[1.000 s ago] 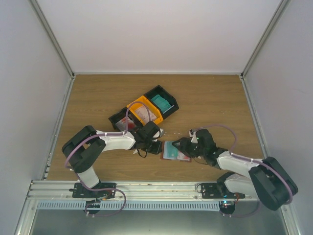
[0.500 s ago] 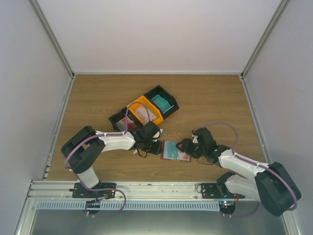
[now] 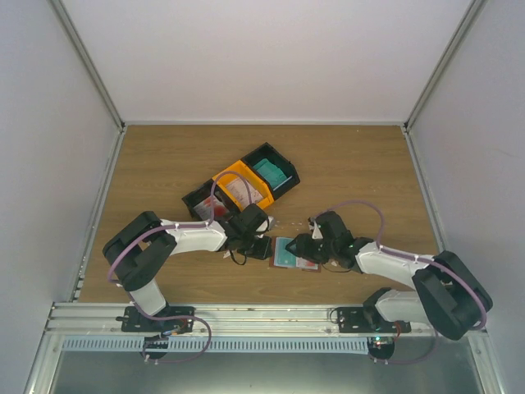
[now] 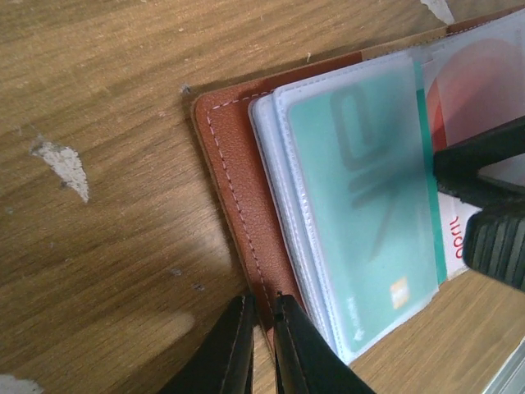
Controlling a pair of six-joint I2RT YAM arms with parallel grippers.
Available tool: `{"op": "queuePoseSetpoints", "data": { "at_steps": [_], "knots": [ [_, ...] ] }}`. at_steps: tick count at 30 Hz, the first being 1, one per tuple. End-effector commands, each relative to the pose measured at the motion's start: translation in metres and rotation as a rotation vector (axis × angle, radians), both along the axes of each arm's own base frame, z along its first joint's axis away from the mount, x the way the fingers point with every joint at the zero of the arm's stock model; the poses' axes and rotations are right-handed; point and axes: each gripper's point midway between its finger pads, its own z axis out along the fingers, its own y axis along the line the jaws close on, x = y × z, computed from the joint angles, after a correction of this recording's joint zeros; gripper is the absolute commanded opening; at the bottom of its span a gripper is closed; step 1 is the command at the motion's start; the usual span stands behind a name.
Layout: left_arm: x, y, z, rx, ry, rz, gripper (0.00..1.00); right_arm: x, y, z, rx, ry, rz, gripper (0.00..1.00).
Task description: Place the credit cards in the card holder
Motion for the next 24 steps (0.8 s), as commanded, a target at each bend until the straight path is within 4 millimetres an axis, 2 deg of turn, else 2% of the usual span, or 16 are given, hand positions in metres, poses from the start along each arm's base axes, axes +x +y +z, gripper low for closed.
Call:
{"op": "queuePoseSetpoints", "data": {
  "at_steps": [1,5,8,12,17,21,24],
  "knots": [
    [-0.005,-0.001,-0.005,-0.003,0.018,-0.008,0.12,-0.004,0.013,0.004,0.040,-0.005,0.060,0.44],
    [-0.004,-0.003,-0.004,-0.007,0.017,-0.011,0.12,-0.007,0.017,0.008,0.062,-0.003,0.085,0.44],
    [-0.003,-0.003,-0.002,-0.006,0.010,-0.007,0.12,-0.003,0.007,0.007,-0.004,-0.020,0.052,0.44],
    [-0.001,-0.002,0.002,-0.004,-0.003,-0.004,0.13,0.006,-0.011,0.018,-0.085,-0.080,-0.017,0.46],
    [0.000,-0.002,0.007,-0.011,-0.014,-0.005,0.14,0.009,-0.052,0.027,-0.221,-0.118,-0.173,0.48],
    [0.000,-0.003,0.008,-0.015,-0.016,-0.006,0.15,-0.003,-0.106,0.017,-0.405,-0.066,-0.375,0.49],
    [0.000,-0.003,0.008,-0.014,-0.015,-0.008,0.16,-0.012,-0.126,0.014,-0.454,-0.042,-0.457,0.47]
  ]
}}
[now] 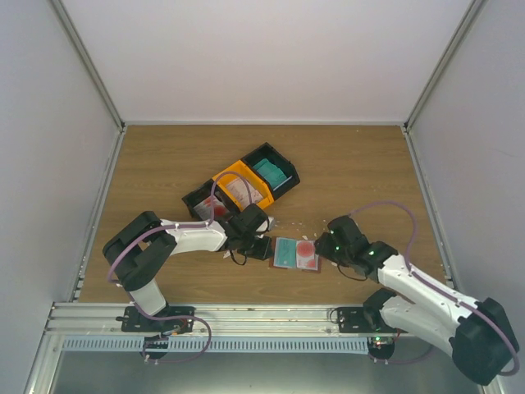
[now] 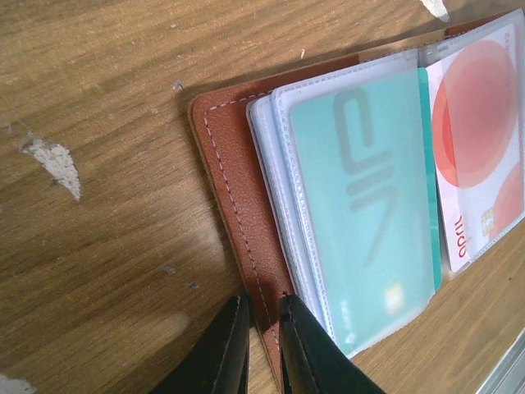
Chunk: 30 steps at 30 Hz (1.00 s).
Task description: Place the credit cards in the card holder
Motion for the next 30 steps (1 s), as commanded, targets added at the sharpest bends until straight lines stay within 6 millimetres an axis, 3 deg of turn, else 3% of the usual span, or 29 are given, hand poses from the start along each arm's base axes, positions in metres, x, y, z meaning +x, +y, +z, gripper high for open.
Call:
{"op": "queuePoseSetpoints", "data": {
  "at_steps": [1,10,19,30],
  "knots": [
    [0.001,-0.002,0.007,-0.010,-0.020,-0.002,0.16,-0.019,-0.057,-0.016,-0.183,0.062,-0.213,0.46],
    [0.000,-0.002,0.007,-0.010,-0.014,-0.009,0.16,-0.015,-0.032,-0.037,-0.066,0.076,-0.094,0.36],
    [-0.004,-0.002,0.001,-0.005,0.003,-0.014,0.16,-0.009,-0.016,-0.040,0.044,0.043,-0.002,0.31],
    [-0.004,-0.005,0.001,-0.014,0.008,-0.015,0.15,-0.014,-0.013,-0.035,0.049,0.063,0.039,0.01]
  ]
}}
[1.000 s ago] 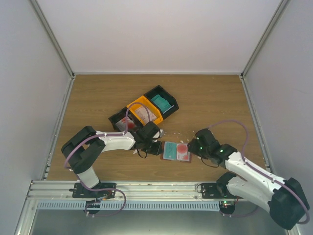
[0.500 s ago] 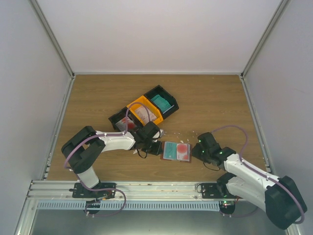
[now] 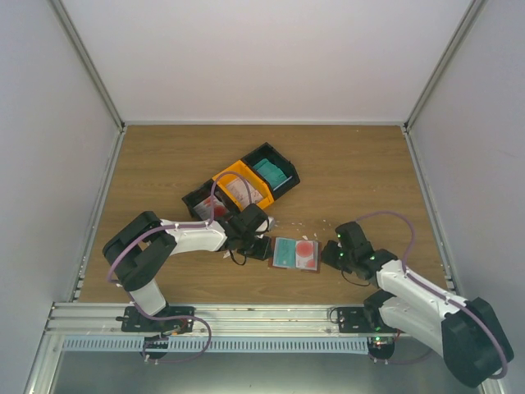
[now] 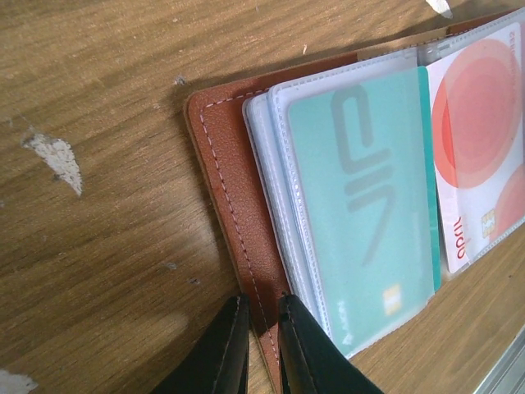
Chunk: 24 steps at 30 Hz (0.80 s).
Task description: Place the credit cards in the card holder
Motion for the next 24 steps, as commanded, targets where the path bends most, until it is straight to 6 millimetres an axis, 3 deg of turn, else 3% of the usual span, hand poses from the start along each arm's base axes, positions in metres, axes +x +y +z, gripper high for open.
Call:
{"op": "queuePoseSetpoints", "data": {
  "at_steps": [1,16,24],
  "knots": [
    [-0.003,-0.005,0.001,-0.011,0.001,-0.010,0.15,0.001,0.010,0.012,0.041,-0.017,0.041,0.01],
    [-0.002,-0.007,0.001,-0.018,0.000,-0.015,0.15,0.006,0.027,0.044,0.124,-0.070,0.105,0.01],
    [0.000,-0.011,0.002,-0.031,-0.002,-0.017,0.15,0.006,0.055,0.079,0.261,-0.130,0.225,0.01]
  ]
}}
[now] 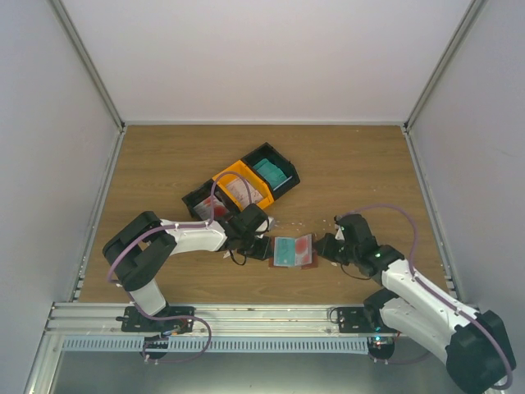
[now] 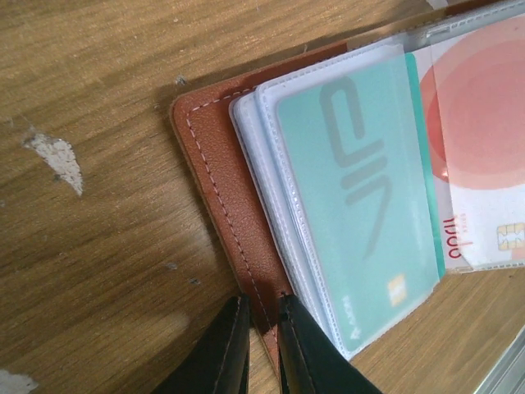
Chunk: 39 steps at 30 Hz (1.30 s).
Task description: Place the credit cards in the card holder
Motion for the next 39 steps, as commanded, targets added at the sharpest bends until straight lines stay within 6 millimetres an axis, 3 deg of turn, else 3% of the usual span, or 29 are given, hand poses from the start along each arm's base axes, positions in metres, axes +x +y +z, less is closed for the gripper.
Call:
{"op": "queuePoseSetpoints", "data": {
  "at_steps": [1,7,15,20,24,30,34,36,39],
  "knots": [
    [0.000,-0.013,0.003,-0.036,-0.002,-0.018,0.15,0.001,0.032,0.038,0.159,-0.067,0.131,0.01],
    [0.006,-0.024,0.006,-0.056,-0.006,-0.020,0.14,0.001,0.047,0.047,0.226,-0.068,0.176,0.01],
    [0.009,-0.026,0.006,-0.058,-0.007,-0.011,0.14,0.009,0.074,0.044,0.274,-0.060,0.234,0.00],
    [0.010,-0.021,0.026,-0.081,-0.075,0.036,0.21,0.015,0.089,0.034,0.297,-0.063,0.268,0.01],
    [0.008,-0.004,0.029,-0.030,-0.110,0.119,0.25,0.020,0.098,0.023,0.312,-0.049,0.280,0.01],
    [0.013,0.038,0.034,0.040,-0.174,0.314,0.24,0.016,0.113,0.000,0.326,0.008,0.332,0.01],
    [0.012,0.044,0.048,0.005,-0.210,0.330,0.25,0.012,0.124,-0.017,0.301,0.059,0.386,0.01],
    [0.012,0.038,0.056,-0.021,-0.222,0.298,0.26,0.011,0.128,-0.020,0.292,0.068,0.401,0.06],
    [0.007,0.026,0.063,-0.070,-0.225,0.215,0.28,0.013,0.130,-0.012,0.299,0.049,0.407,0.24]
  ]
}}
